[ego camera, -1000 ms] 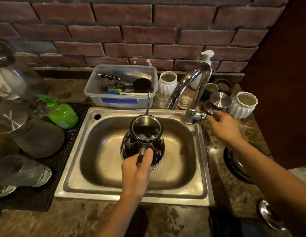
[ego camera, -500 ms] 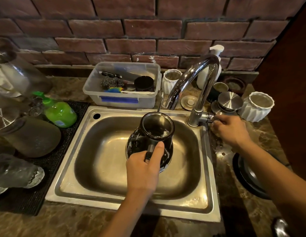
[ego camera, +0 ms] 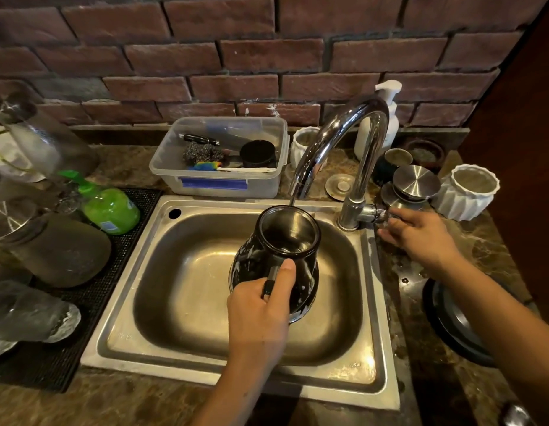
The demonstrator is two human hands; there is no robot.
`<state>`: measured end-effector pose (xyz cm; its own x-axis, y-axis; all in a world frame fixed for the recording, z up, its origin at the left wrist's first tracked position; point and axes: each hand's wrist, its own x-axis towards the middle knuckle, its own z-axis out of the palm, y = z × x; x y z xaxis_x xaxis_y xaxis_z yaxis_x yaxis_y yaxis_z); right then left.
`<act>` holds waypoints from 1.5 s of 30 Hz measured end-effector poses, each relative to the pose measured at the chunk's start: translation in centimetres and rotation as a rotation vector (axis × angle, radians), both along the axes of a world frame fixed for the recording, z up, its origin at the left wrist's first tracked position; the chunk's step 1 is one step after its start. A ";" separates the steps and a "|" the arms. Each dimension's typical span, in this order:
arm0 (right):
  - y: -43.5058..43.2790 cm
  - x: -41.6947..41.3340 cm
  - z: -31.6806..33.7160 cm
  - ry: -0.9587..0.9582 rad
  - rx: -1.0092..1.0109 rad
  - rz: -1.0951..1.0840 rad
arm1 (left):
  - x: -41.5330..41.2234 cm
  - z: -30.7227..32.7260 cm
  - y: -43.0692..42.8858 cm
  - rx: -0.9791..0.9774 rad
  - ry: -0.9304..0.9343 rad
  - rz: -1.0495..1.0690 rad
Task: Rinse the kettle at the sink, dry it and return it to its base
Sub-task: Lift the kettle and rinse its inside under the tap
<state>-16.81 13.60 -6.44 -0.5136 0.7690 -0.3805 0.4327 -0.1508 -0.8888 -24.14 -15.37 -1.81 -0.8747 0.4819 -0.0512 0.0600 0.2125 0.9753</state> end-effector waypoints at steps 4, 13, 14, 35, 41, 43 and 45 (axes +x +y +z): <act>0.3 0.3 0.3 0.079 -0.106 -0.033 | 0.2 0.1 0.2 -0.026 0.012 0.016; 0.4 0.5 0.8 0.075 -0.134 -0.003 | 0.3 0.2 -0.1 -0.032 -0.012 0.035; 0.4 0.5 0.8 0.077 -0.139 -0.007 | 0.3 0.2 -0.3 -0.032 -0.024 0.035; 0.4 0.6 0.4 0.100 -0.127 0.027 | 0.0 -0.3 -0.7 -0.058 0.004 0.023; 0.2 0.8 0.6 0.106 -0.102 0.034 | 0.1 -0.3 -1.0 -0.057 -0.021 -0.002; 0.1 0.8 0.7 0.106 -0.108 0.034 | 0.1 -0.4 -1.1 -0.060 -0.025 -0.001; 0.1 0.8 0.8 0.105 -0.109 0.036 | 0.1 -0.4 -1.2 -0.057 -0.030 -0.001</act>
